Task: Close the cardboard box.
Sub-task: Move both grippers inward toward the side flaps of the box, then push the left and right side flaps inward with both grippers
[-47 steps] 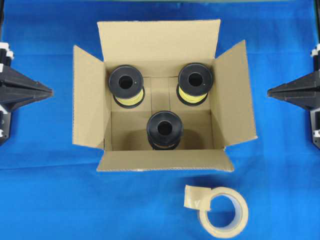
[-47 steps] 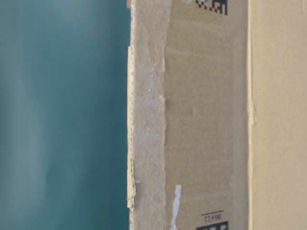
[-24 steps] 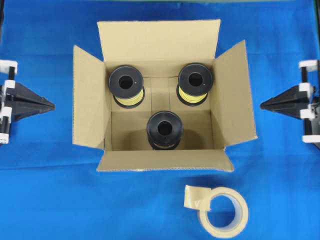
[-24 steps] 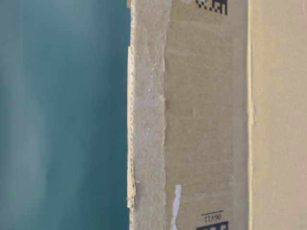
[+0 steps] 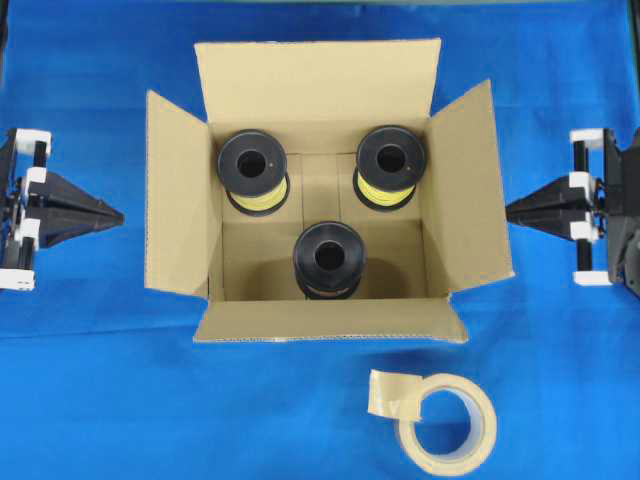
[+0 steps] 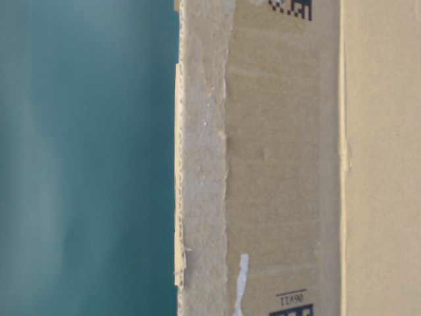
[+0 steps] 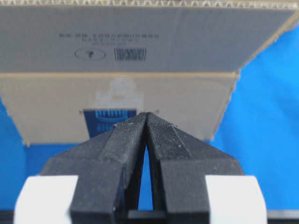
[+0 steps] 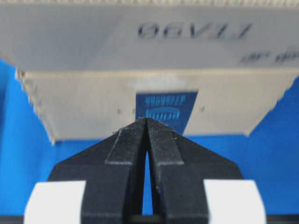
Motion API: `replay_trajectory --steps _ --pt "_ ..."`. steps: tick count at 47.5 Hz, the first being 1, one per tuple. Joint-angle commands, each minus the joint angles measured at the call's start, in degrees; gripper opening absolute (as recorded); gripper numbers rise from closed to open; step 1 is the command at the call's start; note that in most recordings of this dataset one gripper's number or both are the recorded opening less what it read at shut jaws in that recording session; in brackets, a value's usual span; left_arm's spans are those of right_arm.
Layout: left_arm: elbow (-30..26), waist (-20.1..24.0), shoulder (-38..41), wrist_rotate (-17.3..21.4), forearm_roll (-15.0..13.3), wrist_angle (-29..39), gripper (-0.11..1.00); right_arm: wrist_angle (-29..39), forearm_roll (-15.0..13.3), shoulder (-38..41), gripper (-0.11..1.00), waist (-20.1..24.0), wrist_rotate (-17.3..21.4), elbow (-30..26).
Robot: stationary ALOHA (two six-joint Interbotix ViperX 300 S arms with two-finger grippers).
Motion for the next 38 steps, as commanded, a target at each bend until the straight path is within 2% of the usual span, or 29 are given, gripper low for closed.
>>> replay_trajectory --steps 1,9,21,38 --pt "-2.46 -0.18 3.34 0.09 -0.18 -4.39 0.00 -2.20 0.18 2.20 0.00 -0.09 0.00 -2.55" --pt "-6.42 -0.26 12.48 0.79 -0.09 -9.40 0.00 -4.66 0.00 7.38 0.00 -0.09 -0.09 -6.24" --pt "-16.61 -0.18 24.70 2.29 0.09 -10.11 0.00 -7.91 0.00 13.80 0.00 -0.09 -0.09 -12.48" --pt "-24.87 0.00 35.95 3.34 0.09 -11.78 0.00 -11.16 -0.09 24.96 0.00 -0.09 -0.18 -18.63"
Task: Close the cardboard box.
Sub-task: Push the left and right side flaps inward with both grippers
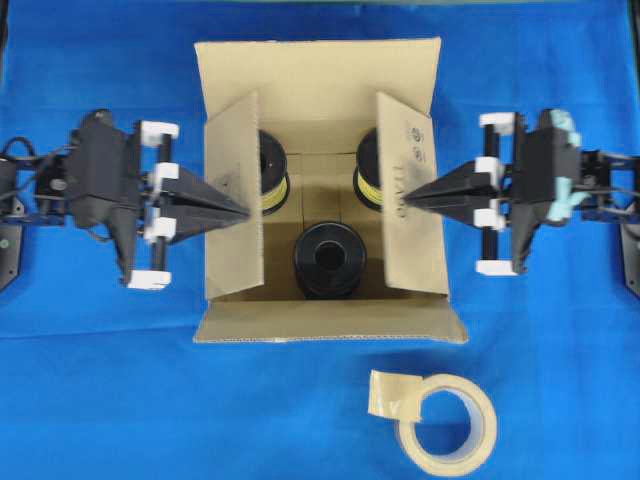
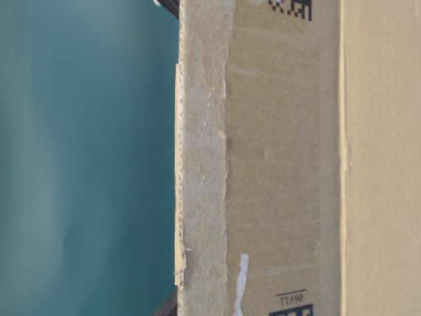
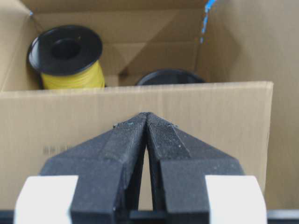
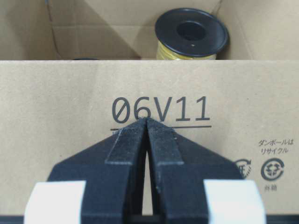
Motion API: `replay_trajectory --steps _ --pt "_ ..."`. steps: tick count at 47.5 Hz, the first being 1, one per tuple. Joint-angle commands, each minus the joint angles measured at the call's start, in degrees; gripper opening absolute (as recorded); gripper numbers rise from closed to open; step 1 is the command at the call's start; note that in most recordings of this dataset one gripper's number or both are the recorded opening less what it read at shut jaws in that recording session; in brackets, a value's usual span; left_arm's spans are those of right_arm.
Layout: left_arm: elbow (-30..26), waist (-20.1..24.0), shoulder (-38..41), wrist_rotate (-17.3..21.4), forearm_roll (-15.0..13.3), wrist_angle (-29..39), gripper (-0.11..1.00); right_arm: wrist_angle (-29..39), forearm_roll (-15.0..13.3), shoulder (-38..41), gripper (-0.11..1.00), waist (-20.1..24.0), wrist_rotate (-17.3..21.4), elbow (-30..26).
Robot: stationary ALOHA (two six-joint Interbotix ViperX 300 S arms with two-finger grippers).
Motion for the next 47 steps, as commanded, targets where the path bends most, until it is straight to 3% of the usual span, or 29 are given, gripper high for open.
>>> replay_trajectory --steps 1,17,34,47 --pt "-2.72 0.09 1.58 0.26 0.09 -0.62 0.00 -0.79 0.00 2.29 0.00 -0.09 -0.09 -2.64" --pt "-3.16 0.09 8.26 0.09 0.00 -0.79 0.00 -3.69 0.70 9.40 0.00 0.35 0.09 -3.43" --pt "-3.96 0.09 11.69 -0.18 0.00 -0.97 0.00 -4.22 1.67 10.46 0.00 0.35 0.09 -3.16" --pt "-9.84 2.29 14.77 1.67 0.18 -3.43 0.00 -4.57 1.67 10.46 0.00 0.62 0.09 -3.34"
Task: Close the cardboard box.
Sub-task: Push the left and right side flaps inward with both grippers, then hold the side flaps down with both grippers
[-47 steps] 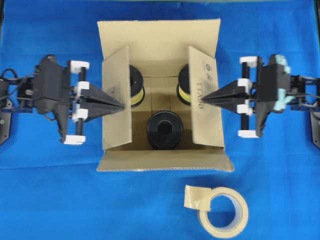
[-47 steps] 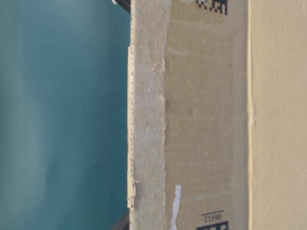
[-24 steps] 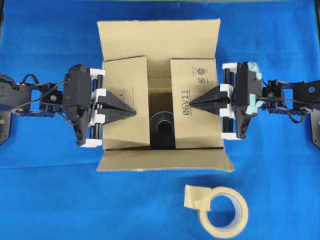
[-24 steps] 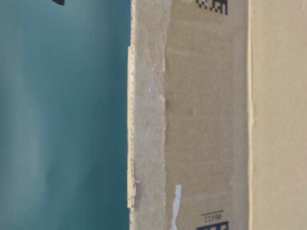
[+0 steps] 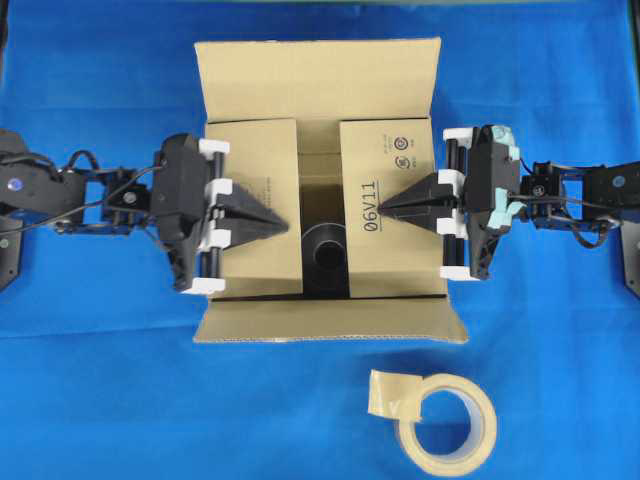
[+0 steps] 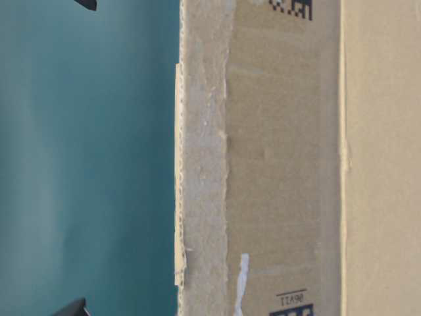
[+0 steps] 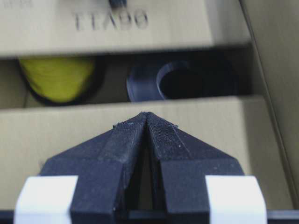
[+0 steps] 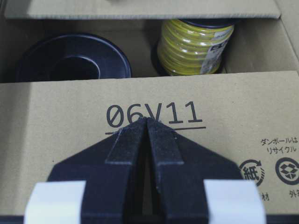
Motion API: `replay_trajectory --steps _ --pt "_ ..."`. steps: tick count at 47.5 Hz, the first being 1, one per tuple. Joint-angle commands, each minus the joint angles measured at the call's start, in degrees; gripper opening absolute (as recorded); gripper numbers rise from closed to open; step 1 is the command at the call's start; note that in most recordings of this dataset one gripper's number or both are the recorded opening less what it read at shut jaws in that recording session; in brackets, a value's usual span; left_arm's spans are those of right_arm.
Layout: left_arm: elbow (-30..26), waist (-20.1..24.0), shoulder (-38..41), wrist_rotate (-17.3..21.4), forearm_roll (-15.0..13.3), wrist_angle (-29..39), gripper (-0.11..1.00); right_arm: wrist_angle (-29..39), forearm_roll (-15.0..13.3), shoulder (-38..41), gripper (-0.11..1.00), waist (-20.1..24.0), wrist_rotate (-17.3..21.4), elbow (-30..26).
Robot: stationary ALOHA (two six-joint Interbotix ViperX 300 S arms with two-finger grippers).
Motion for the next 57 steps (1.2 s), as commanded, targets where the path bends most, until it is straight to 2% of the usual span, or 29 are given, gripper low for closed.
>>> replay_trajectory --steps 1,5,11,14,20,33,57 --pt "-3.96 1.58 0.88 0.88 0.09 -1.32 0.00 -0.70 0.18 -0.35 0.00 0.18 0.00 -0.97" --pt "-6.77 2.81 2.46 3.08 0.09 -1.41 0.00 -0.97 0.18 -0.35 0.00 0.53 0.00 -0.97" --pt "-10.81 4.48 4.66 8.44 0.09 -1.41 0.00 -1.23 0.18 -0.35 0.00 0.97 0.00 -0.88" --pt "-12.48 5.63 5.54 9.58 0.09 -1.41 0.00 -1.23 0.18 -0.35 0.00 1.14 0.00 -0.79" --pt "-14.94 8.35 6.94 9.84 0.09 -1.05 0.00 -1.32 0.26 -0.35 0.00 1.58 0.09 -0.79" --pt "-16.35 12.30 9.84 9.84 0.09 -1.41 0.00 -2.29 0.18 -0.35 0.00 2.02 0.00 -0.79" --pt "-16.26 12.66 13.54 9.58 0.09 -2.11 0.00 -2.55 0.18 -0.35 0.00 2.20 0.09 -0.97"
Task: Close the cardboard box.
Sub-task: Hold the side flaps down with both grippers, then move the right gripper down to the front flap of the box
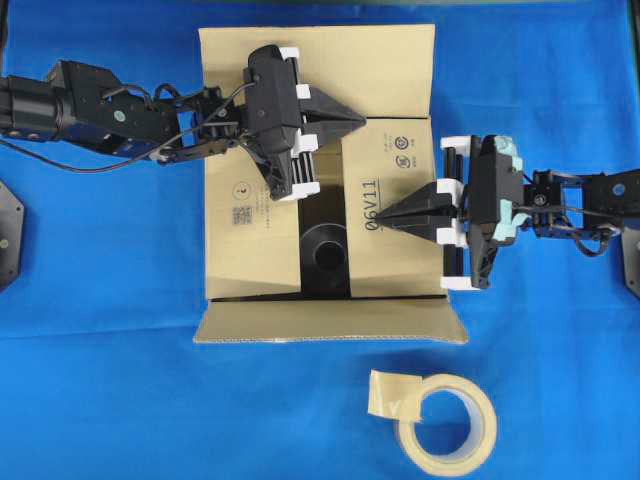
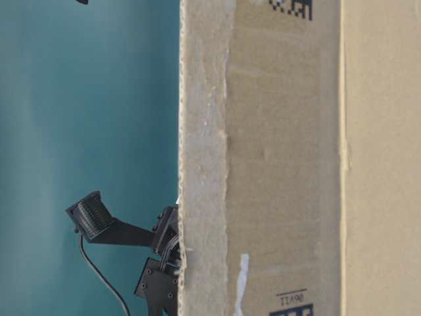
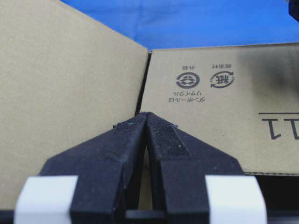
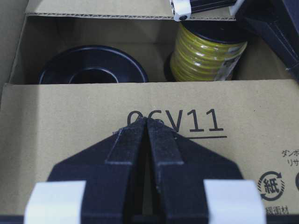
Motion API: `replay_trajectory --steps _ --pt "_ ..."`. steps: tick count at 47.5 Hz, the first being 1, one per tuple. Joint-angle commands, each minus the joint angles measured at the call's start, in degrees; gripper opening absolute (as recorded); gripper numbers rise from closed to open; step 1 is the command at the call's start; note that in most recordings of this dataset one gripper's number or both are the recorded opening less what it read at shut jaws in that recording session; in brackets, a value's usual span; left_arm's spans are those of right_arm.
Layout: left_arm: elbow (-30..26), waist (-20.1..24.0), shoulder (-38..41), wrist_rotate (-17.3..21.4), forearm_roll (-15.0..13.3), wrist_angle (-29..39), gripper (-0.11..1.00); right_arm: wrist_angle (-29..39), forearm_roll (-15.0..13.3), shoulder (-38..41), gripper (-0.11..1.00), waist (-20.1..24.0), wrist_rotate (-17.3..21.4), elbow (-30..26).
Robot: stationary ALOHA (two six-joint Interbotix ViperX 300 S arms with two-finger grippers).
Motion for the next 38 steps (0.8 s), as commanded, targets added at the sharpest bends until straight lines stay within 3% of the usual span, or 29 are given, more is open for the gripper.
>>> replay_trajectory --steps 1,26,38 --pt "-0.44 0.18 -0.35 0.00 0.09 -0.62 0.00 -0.62 0.09 -0.35 0.00 0.26 0.00 -0.97" --pt "-0.44 0.00 1.14 -1.49 0.09 -0.62 0.00 -0.18 0.18 -0.70 0.00 1.14 0.09 -1.58" --pt "-0.44 0.00 1.14 -1.49 0.09 -0.62 0.00 5.80 0.09 -8.79 0.00 5.36 0.00 -3.34"
